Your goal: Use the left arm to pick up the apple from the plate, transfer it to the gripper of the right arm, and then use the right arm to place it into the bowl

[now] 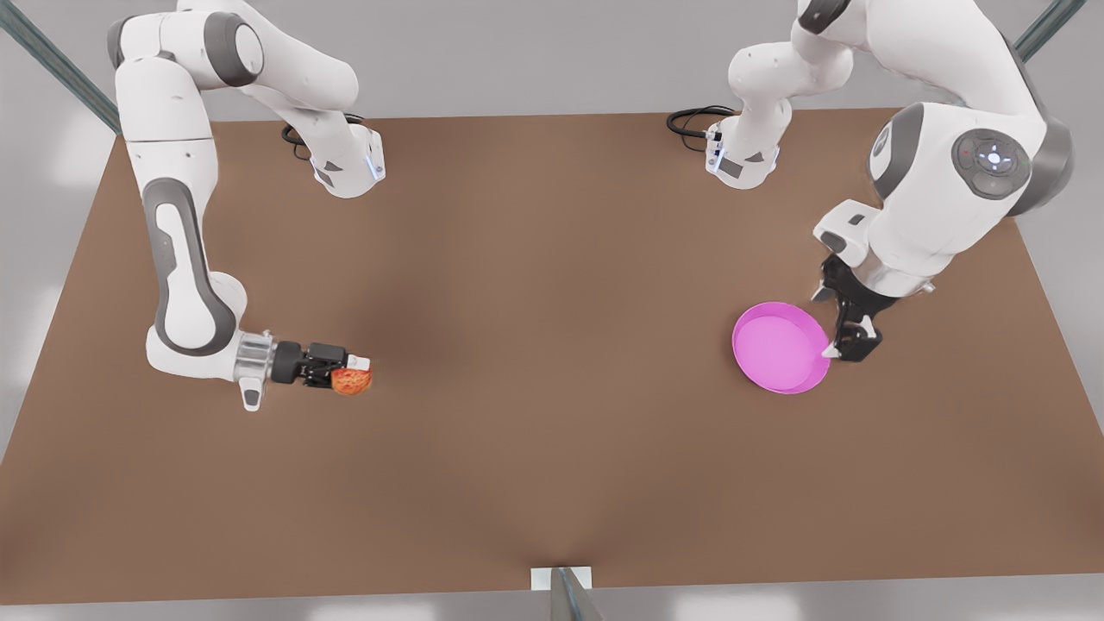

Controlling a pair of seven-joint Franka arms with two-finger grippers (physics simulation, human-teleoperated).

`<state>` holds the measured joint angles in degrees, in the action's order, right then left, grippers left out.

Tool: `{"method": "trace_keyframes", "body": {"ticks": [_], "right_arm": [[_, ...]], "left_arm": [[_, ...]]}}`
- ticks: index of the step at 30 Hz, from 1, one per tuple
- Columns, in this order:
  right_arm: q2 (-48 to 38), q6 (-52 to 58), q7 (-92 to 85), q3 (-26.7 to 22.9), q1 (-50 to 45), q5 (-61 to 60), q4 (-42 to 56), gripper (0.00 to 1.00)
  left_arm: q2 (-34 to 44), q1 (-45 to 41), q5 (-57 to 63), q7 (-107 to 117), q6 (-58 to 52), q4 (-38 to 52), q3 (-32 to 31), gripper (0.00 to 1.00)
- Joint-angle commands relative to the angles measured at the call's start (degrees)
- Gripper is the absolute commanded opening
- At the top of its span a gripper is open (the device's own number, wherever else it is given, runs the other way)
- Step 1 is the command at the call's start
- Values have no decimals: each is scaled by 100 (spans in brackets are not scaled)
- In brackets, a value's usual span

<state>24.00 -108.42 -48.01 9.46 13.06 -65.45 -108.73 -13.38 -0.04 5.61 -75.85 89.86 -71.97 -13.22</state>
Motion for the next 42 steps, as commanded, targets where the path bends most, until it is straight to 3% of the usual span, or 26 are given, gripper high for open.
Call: {"method": "trace_keyframes", "body": {"ticks": [1, 2, 4, 8, 12, 19, 35, 42], "right_arm": [[-45, -4, -60, -23, 144, 1033, 36, 82], [-45, -47, -60, -23, 258, 1340, 88, 82], [-80, -39, -33, -14, 496, 1860, 133, 82], [-414, 5, 345, -6, 883, 3143, 124, 82], [-387, -48, 292, -14, 1234, 3917, 221, 82], [-326, -311, 81, -6, 1419, 5260, 133, 82], [298, -1392, -464, 3, 1753, 6430, 115, 82], [219, -1164, -675, 12, 1797, 6448, 62, 83]], "left_arm": [[687, -585, -165, 7796, 47, -878, 847, 100], [837, -787, -174, 7805, 531, -1284, 1136, 100], [345, -761, -148, 7928, 401, -890, 1137, 100], [301, -726, -156, 7989, 401, -836, 1155, 100], [-244, -735, -192, 8455, 313, -134, 1146, 100], [-305, -726, -359, 8605, 216, -116, 1146, 100], [-332, -735, -367, 8605, 181, -116, 1146, 100], [-332, -735, -367, 8605, 172, -116, 1155, 100]]}}
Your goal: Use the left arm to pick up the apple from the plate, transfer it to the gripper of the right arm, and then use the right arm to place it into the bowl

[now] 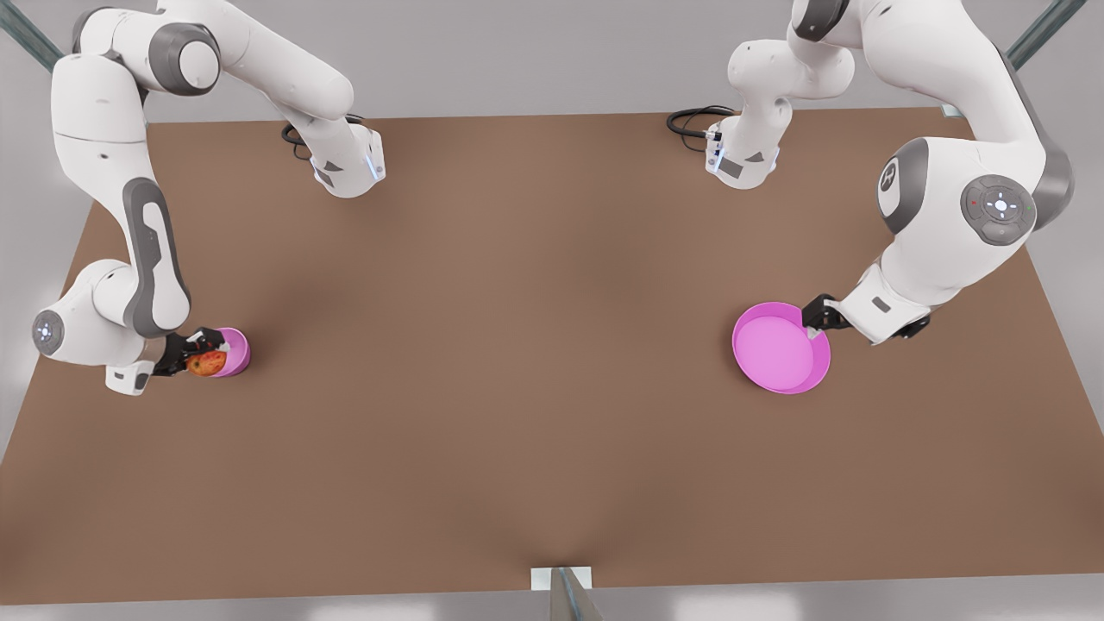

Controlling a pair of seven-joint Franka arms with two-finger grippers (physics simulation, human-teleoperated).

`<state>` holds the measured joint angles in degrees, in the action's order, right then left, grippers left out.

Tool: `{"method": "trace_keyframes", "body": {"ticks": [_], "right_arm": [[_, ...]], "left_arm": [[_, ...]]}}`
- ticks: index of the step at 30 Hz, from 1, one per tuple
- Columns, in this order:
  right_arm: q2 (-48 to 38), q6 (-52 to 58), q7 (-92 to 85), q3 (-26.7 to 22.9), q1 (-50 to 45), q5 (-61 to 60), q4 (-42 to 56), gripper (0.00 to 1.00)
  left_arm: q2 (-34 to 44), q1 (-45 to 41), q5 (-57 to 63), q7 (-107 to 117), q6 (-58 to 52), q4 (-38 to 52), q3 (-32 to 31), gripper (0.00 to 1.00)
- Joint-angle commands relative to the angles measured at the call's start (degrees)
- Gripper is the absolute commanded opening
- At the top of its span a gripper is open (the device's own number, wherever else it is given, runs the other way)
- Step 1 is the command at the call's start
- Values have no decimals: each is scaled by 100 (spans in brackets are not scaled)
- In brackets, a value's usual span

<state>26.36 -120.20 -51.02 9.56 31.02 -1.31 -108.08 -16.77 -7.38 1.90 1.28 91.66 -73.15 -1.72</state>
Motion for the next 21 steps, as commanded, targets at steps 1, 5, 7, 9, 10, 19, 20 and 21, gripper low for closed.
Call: {"method": "trace_keyframes", "body": {"ticks": [1, 5, 7, 9, 10, 19, 20, 21], "right_arm": [[-34, 14, -461, 2, 0, 78, -20, 84], [-69, 233, -496, 37, 0, 114, -46, 88], [-69, 321, -496, 37, 0, 105, -37, 94], [-78, 321, -488, 46, 0, 105, 7, 99], [-69, 321, -479, 46, 0, 96, 51, 100], [-244, 3009, 3182, 222, -2213, 1151, 3697, 100], [-884, 3221, 4133, 152, -2547, 1081, 3463, 100], [-1307, 3239, 4888, 143, -2645, 1063, 3146, 100]], "left_arm": [[7, 0, 3, 891, -7, 3, 5, 100], [7, 0, 3, 891, -7, 3, 5, 100], [7, 8, 3, 891, -7, 3, 5, 100], [7, 8, 3, 891, -7, 3, 5, 100], [7, 8, 3, 891, -7, 3, 5, 100], [7, 8, 3, 882, -7, 3, 5, 100], [7, 8, 3, 882, -7, 3, 5, 100], [7, 8, 3, 882, -7, 3, 5, 100]]}}
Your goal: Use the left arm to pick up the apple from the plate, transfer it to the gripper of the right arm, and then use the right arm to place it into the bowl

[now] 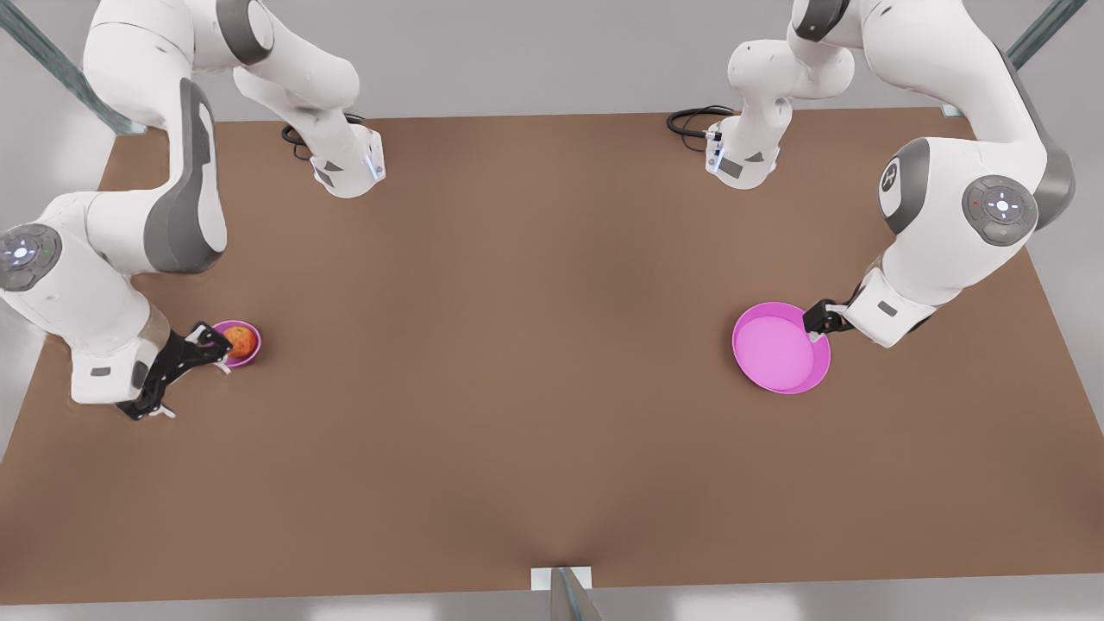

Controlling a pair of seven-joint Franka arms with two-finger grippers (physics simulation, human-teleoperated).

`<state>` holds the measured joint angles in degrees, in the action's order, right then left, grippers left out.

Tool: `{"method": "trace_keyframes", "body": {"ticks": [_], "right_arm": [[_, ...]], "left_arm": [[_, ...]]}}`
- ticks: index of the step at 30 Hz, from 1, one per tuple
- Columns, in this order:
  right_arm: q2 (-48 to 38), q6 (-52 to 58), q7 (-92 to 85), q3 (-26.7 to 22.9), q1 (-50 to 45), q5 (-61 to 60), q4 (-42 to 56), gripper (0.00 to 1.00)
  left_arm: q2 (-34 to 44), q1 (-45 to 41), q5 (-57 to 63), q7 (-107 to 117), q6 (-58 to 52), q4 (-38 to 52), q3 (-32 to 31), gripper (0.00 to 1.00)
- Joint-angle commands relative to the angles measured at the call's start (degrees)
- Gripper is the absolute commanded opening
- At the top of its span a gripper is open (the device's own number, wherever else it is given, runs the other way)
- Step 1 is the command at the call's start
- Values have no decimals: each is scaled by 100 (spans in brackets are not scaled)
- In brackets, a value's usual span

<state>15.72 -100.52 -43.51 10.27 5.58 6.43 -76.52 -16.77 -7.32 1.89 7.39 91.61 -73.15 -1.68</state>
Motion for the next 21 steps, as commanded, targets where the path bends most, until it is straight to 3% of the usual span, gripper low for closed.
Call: {"method": "trace_keyframes", "body": {"ticks": [1, 2, 7, 21], "right_arm": [[-394, 1254, 4280, -488, -267, -279, -197, 100], [-464, 1140, 4280, -1045, -540, -581, -372, 100], [-913, 252, 4324, -1036, -514, -564, -1190, 100], [-517, 296, 4474, -1071, -453, -616, -882, 100]], "left_arm": [[7, -6, 4, 272, -3, 3, 1, 100], [7, -6, 4, 263, -3, 3, -8, 100], [7, -33, 22, 237, 41, 3, -17, 100], [7, -50, 22, 228, 41, 12, -34, 100]]}}
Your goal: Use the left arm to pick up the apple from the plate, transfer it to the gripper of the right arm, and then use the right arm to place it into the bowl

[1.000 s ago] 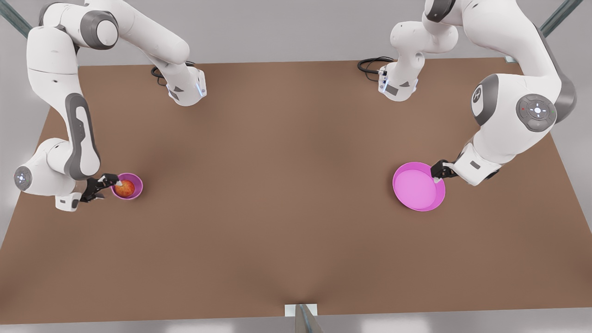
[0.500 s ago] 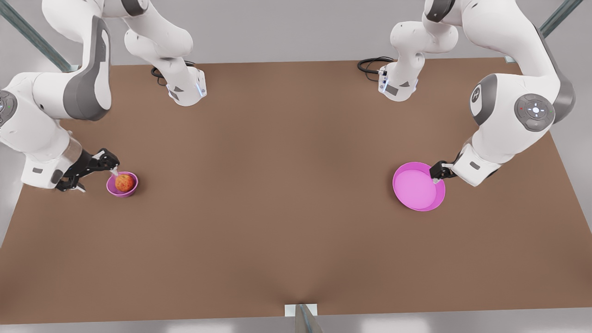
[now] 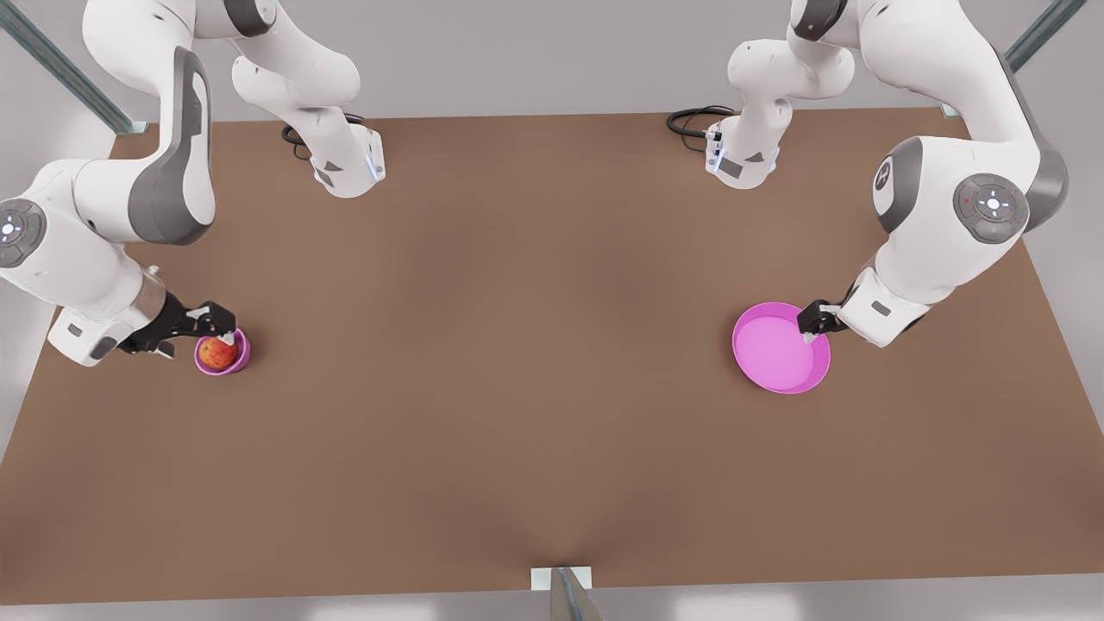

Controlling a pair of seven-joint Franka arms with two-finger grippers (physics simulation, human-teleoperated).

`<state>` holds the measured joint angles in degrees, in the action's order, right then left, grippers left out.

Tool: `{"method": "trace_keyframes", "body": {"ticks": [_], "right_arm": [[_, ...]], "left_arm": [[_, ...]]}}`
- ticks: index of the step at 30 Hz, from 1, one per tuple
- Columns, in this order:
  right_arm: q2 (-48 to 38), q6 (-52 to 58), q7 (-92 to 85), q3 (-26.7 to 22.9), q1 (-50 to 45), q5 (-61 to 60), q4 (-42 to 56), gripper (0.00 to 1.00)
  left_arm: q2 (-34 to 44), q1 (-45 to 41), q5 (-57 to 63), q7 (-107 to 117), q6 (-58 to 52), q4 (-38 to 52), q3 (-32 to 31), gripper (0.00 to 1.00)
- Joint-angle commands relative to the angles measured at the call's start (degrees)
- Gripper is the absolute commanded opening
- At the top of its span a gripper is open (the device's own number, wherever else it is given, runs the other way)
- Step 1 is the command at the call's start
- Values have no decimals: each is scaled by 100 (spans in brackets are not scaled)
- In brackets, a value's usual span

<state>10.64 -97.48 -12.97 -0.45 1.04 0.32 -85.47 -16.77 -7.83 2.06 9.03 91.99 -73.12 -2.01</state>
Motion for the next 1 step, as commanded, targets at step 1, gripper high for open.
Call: {"method": "trace_keyframes", "body": {"ticks": [1], "right_arm": [[0, -8, 1412, -8, 11, -5, 22, 100]], "left_arm": [[7, 1, 5, 64, 3, 0, -1, 100]]}}
